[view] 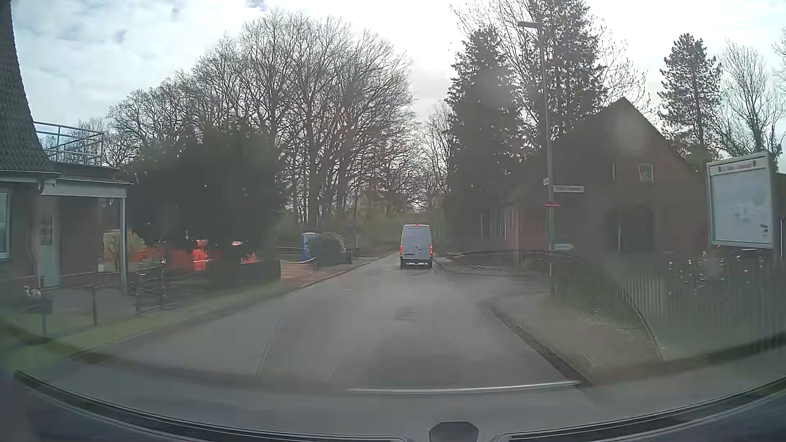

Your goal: Follow the waypoints while adhering to traffic rules and regulations

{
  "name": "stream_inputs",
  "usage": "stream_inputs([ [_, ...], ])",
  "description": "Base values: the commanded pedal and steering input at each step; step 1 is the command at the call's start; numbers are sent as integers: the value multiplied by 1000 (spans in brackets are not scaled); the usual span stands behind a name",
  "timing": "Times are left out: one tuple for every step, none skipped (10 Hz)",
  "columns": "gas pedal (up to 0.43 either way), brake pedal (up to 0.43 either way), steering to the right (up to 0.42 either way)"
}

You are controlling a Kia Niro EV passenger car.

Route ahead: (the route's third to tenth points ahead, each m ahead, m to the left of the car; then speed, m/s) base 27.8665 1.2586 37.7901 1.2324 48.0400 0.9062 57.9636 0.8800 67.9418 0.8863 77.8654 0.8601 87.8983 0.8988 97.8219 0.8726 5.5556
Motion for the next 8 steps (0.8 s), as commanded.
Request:
stream_inputs([
  [39, 6, -1],
  [39, 0, 1],
  [47, 0, 1],
  [79, 0, 0],
  [79, 0, 0],
  [79, 6, 0],
  [79, 0, 1],
  [79, 0, 0],
])
